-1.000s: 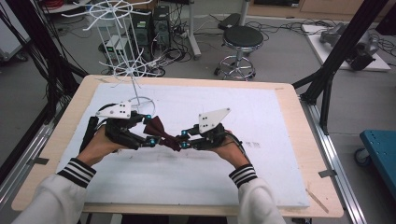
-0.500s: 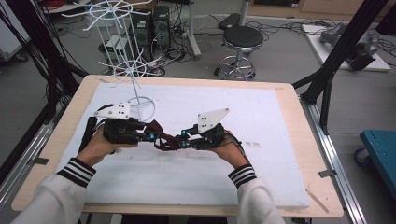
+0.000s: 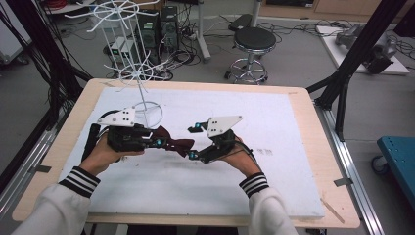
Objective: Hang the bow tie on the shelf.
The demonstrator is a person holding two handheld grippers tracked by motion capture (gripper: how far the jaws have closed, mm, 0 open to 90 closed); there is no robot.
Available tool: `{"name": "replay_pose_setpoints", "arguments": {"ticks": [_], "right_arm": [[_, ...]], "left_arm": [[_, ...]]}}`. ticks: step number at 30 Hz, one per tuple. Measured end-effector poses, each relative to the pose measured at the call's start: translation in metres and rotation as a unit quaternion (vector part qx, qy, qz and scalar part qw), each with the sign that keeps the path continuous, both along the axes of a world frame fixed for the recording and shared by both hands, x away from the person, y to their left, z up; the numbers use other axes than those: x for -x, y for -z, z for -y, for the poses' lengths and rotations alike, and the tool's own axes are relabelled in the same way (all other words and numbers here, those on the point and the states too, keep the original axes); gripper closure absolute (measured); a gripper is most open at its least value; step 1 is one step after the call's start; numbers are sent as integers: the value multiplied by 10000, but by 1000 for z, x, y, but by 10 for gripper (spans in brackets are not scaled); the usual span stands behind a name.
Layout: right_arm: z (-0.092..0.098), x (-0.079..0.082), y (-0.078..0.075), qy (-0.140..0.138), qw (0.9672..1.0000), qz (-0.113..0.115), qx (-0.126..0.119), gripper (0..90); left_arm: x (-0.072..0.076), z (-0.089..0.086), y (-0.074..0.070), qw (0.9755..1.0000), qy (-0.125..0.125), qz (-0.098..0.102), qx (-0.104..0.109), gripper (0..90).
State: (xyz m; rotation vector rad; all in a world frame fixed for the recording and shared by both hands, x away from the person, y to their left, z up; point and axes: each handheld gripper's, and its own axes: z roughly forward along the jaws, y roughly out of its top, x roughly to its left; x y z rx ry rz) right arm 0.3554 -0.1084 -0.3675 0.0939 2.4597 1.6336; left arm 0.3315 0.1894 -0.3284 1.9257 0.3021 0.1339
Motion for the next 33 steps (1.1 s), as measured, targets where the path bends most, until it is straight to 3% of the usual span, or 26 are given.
{"name": "replay_pose_setpoints", "arguments": {"ticks": [2, 3, 6, 10, 17, 25, 26, 33], "right_arm": [[1, -1, 0, 172, 9988, -421, -169, 57], [1, -2, 0, 263, 9980, -519, -250, 8], [5, -3, -1, 469, 9976, -432, -265, 6], [12, -3, -3, 583, 9956, -560, -478, 6], [25, 4, -9, 981, 9926, -438, -568, 7], [51, 16, -10, 1474, 9856, -309, -771, 6], [54, 18, -12, 1562, 9847, -268, -723, 7], [75, 41, -23, 1862, 9773, 116, -1002, 7]], "left_arm": [[0, -2, -1, 10000, -65, 1, 10, 816], [0, -3, -1, 10000, -97, 16, 3, 816], [0, -6, -3, 9998, -196, 71, 3, 816], [0, -12, -5, 9994, -330, 96, 31, 816], [0, -23, -12, 9981, -595, 102, 119, 816], [1, -33, -23, 9957, -886, 205, 194, 815], [1, -34, -25, 9955, -904, 212, 199, 816], [-1, -41, -37, 9932, -1112, 255, 250, 815]]}}
